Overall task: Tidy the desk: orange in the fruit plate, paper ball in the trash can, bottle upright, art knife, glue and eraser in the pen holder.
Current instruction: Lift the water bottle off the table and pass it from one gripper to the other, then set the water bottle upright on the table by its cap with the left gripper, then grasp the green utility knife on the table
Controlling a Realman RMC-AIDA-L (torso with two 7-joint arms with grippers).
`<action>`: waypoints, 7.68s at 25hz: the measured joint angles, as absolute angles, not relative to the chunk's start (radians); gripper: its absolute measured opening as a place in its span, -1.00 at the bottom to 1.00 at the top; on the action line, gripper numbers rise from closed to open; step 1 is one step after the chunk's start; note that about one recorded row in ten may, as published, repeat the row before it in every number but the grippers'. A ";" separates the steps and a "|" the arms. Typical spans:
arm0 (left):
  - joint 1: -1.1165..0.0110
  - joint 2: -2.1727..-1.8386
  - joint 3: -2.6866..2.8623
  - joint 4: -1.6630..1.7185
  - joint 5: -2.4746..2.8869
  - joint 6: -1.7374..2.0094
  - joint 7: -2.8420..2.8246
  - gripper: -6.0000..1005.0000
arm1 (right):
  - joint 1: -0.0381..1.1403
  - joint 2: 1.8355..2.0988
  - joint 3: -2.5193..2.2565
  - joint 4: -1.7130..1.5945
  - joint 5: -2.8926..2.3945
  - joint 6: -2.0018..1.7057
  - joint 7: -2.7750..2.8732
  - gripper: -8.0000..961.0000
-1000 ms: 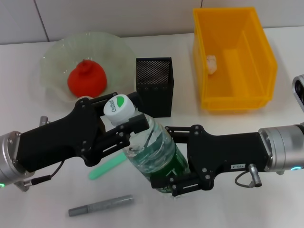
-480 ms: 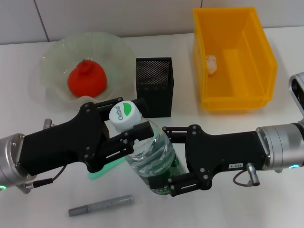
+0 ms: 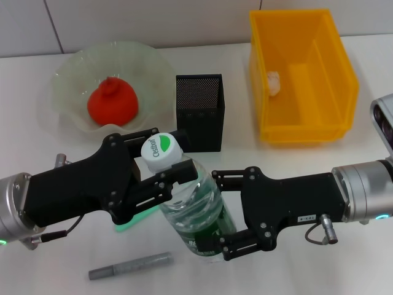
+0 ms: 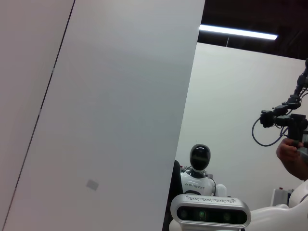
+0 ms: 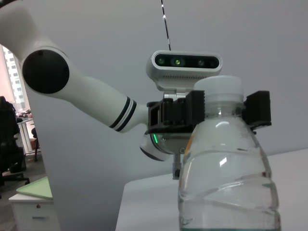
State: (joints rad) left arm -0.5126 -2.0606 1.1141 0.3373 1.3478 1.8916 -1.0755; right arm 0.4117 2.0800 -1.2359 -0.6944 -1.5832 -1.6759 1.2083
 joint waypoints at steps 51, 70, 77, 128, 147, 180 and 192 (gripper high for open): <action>-0.454 -2.034 1.040 0.488 1.364 1.886 -1.083 -0.12 | 0.249 2.075 -1.071 -0.753 -1.610 -1.767 1.218 0.66; -0.387 -2.065 0.949 0.545 1.361 1.573 -0.903 -0.12 | 0.209 2.069 -1.026 -0.710 -1.619 -1.756 1.180 0.66; -0.365 -2.060 0.889 0.545 1.362 1.544 -0.895 -0.12 | 0.212 2.069 -1.026 -0.710 -1.619 -1.753 1.179 0.66; -0.386 -2.074 0.865 0.403 1.315 1.395 -0.686 -0.06 | 0.261 2.077 -1.028 -0.682 -1.654 -1.724 1.185 0.66; -0.312 -2.069 0.862 0.423 1.211 1.562 -0.673 0.52 | 0.260 2.067 -1.026 -0.686 -1.657 -1.721 1.173 0.66; -0.094 -2.069 1.588 1.615 1.999 1.184 -2.017 0.61 | 0.162 2.054 -0.834 -0.728 -1.830 -1.784 1.013 0.66; -0.215 -2.072 1.680 1.713 2.273 1.249 -2.344 0.61 | 0.160 2.056 -0.834 -0.725 -1.830 -1.787 0.997 0.66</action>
State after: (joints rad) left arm -0.2155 -2.0717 1.6802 1.7132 2.2733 1.2491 -2.3442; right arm 0.1595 2.0564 -0.8345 -0.7255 -1.8302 -1.7874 0.9968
